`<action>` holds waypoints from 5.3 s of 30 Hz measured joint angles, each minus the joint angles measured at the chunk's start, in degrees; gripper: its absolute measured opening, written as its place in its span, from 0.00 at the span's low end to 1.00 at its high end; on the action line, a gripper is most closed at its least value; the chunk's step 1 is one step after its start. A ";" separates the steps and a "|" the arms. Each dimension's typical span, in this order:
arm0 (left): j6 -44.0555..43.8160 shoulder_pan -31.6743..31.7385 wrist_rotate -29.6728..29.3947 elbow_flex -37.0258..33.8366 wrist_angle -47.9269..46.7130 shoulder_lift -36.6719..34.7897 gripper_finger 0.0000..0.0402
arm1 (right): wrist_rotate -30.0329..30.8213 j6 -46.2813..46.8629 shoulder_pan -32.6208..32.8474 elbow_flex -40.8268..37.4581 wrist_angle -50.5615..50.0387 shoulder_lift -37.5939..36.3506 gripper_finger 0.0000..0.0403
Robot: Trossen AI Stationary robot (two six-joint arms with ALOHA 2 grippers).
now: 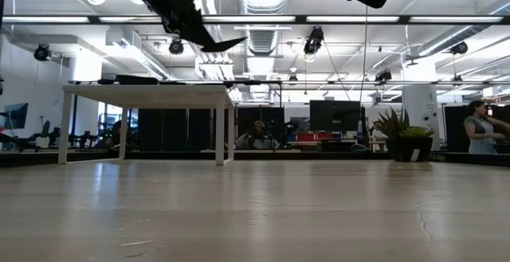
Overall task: Pick & Place Mini shaped plates
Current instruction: Stack the drop shaped plate on top of the other drop shaped plate on the shelf, then return to Home Position
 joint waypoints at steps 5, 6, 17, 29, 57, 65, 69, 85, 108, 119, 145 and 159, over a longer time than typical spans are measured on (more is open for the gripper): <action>3.19 7.51 2.50 2.59 -2.99 1.04 0.00 | 0.00 -0.09 0.00 0.00 0.00 0.00 0.13; 3.36 8.67 2.95 2.60 -3.31 1.42 0.00 | 0.01 -0.25 0.00 0.00 0.00 0.00 0.13; 4.59 14.70 4.39 2.45 -3.74 5.78 0.00 | 0.00 -0.44 0.00 0.00 0.00 0.00 0.13; 4.59 16.03 3.41 2.40 -3.88 6.21 0.00 | 0.00 -0.44 0.02 0.00 0.00 0.00 0.13; 6.14 9.39 1.68 7.33 -8.58 -2.33 0.00 | 8.40 -7.93 -0.02 -0.02 3.05 -5.60 0.02; 4.07 -4.99 2.16 2.91 -9.27 -12.69 0.00 | 7.47 -17.39 -0.02 -4.24 13.59 -11.90 0.02; 2.42 -13.23 2.08 -2.16 -6.10 -18.65 0.00 | 3.17 -20.40 -0.47 -10.29 20.52 -15.72 0.02; 1.46 -22.83 0.28 -18.80 4.68 -40.98 0.00 | -0.63 -19.21 -1.01 -32.14 35.44 -38.78 0.02; -0.16 -22.81 0.28 -25.94 1.27 -63.56 0.00 | -1.85 -20.62 -1.01 -44.49 37.94 -63.05 0.02; -0.55 -22.81 0.26 -27.28 0.99 -68.02 0.00 | -2.05 -20.36 -1.01 -48.00 36.53 -73.77 0.02; 0.00 -22.79 -2.32 -35.47 4.59 -68.11 0.00 | -1.43 -24.47 -1.02 -54.94 36.97 -80.87 0.02; -0.59 -22.77 -2.30 -50.40 15.22 -68.15 0.00 | -1.55 -22.71 -1.03 -70.57 49.06 -80.93 0.02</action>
